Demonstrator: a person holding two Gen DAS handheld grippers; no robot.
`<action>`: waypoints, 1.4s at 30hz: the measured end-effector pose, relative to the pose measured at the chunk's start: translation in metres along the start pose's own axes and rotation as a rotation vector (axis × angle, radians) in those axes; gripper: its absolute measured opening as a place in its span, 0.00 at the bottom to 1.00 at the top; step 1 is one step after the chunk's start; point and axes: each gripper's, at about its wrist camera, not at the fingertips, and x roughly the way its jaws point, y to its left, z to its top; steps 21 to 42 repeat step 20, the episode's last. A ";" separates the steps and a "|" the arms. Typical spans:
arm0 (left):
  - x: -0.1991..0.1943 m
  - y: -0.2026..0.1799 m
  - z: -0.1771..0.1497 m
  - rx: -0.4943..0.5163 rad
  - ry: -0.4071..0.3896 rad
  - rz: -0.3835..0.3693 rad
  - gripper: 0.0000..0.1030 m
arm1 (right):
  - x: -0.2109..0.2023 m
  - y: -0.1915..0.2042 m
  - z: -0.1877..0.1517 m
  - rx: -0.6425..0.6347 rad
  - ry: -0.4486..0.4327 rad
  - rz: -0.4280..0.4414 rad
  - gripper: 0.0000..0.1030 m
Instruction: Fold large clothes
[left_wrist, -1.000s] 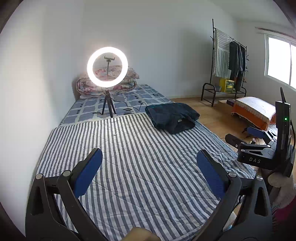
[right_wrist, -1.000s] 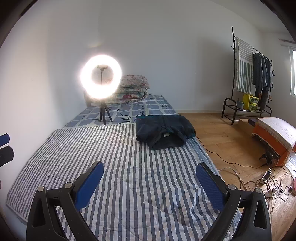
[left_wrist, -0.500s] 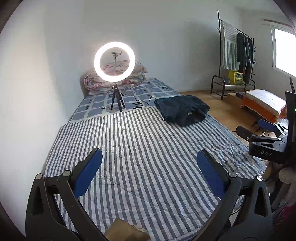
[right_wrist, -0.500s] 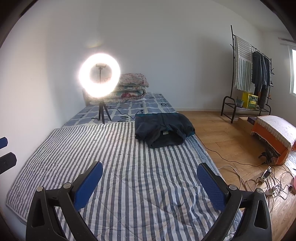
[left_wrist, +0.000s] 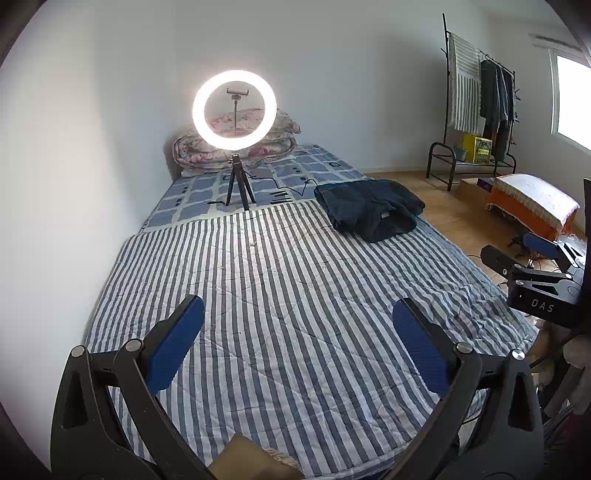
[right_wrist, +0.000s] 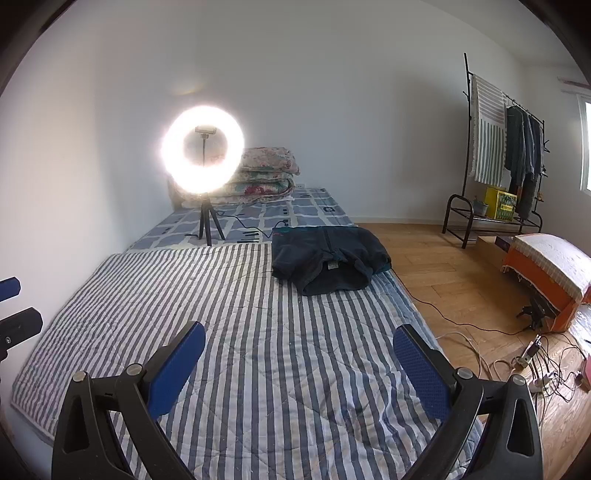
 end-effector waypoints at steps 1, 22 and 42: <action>0.000 0.000 0.000 0.001 0.001 -0.001 1.00 | 0.000 0.000 0.000 -0.002 0.000 0.000 1.00; -0.002 -0.005 -0.006 0.024 -0.008 0.014 1.00 | 0.000 0.010 -0.004 -0.026 0.005 0.005 1.00; -0.002 -0.005 -0.006 0.024 -0.008 0.014 1.00 | 0.000 0.010 -0.004 -0.026 0.005 0.005 1.00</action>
